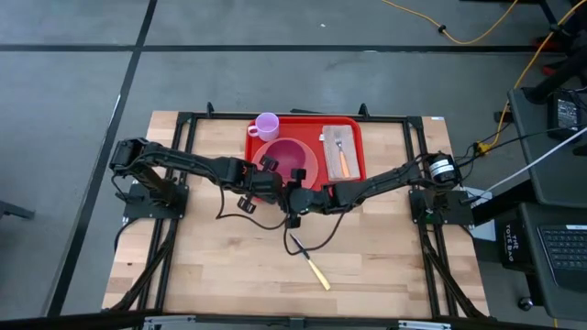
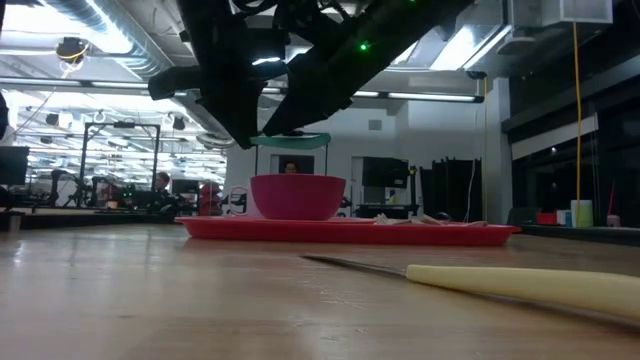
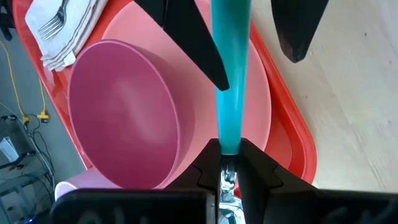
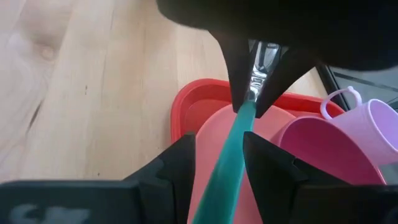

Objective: Set up tray
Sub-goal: Put the blue spoon to the left side of the orange fork on the light brown table napkin on the red tray

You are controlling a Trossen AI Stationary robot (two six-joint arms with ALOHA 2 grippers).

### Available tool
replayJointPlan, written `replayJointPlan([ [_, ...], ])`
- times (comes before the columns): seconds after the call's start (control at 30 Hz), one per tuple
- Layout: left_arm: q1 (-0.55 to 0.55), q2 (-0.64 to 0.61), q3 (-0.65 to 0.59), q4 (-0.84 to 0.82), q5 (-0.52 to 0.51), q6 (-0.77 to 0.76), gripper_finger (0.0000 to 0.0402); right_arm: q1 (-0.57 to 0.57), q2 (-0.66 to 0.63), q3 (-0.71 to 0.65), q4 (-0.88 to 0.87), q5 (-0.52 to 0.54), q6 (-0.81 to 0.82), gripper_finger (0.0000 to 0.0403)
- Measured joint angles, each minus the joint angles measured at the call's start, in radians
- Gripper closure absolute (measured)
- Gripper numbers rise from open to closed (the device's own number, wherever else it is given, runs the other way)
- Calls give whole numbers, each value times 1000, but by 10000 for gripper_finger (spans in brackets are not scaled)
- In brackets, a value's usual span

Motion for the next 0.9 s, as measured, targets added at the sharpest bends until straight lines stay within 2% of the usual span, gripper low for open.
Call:
replayJointPlan([
  [0.9, -4, 3, -3, -11, -13, -3, 383, -26, 16, 1, -25, 35, 25, 263],
])
